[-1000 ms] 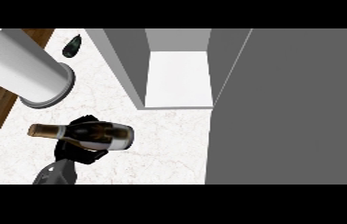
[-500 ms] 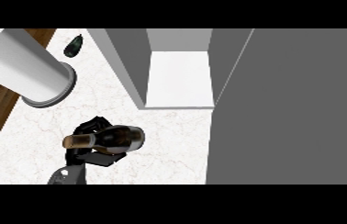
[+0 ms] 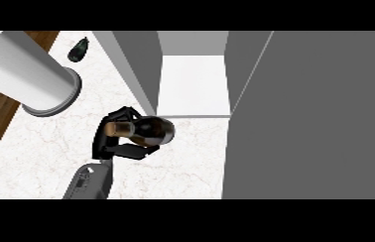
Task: Pick up the wine, place it into the cabinet and close the cabinet
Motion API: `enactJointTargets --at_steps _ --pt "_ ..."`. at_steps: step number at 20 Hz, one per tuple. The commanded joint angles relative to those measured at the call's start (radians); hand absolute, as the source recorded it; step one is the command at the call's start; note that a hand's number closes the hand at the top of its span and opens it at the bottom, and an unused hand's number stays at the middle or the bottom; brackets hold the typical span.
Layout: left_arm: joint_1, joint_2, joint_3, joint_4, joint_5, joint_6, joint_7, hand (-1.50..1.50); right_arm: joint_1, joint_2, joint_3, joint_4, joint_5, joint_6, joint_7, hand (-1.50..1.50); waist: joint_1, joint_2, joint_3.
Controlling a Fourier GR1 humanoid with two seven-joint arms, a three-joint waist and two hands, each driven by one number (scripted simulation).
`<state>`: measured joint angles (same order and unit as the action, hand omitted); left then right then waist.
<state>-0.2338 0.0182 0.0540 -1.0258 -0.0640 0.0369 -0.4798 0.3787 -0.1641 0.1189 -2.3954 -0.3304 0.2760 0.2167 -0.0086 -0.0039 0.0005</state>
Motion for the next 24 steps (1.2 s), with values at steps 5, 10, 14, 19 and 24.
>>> enactJointTargets --at_steps 5,10,14,19,24 --pt "-0.066 -0.018 -0.137 -0.063 0.004 0.126 0.161 1.50 0.070 -0.029 -0.088 -0.101 -0.104 0.049 -0.003 -1.50 -0.002 0.002 0.000" --pt "-0.198 -0.017 -0.212 -0.043 -0.084 0.235 0.296 1.50 0.052 -0.007 -0.042 -0.100 -0.063 0.026 0.003 -1.50 -0.015 0.003 0.000" --pt "-0.147 -0.016 -0.337 -0.076 -0.040 0.333 0.299 1.50 0.008 -0.003 -0.049 -0.092 -0.074 0.001 0.027 -1.50 -0.014 0.003 -0.001" --pt "-0.230 -0.015 -0.311 -0.023 0.022 0.326 0.330 1.50 0.051 -0.009 -0.038 -0.058 -0.063 0.059 -0.035 -1.50 -0.040 0.006 -0.001" --pt "-0.274 -0.015 -0.359 -0.036 0.012 0.441 0.433 1.50 0.051 -0.012 -0.048 -0.090 -0.091 0.050 -0.018 -1.50 -0.055 0.005 -0.001"
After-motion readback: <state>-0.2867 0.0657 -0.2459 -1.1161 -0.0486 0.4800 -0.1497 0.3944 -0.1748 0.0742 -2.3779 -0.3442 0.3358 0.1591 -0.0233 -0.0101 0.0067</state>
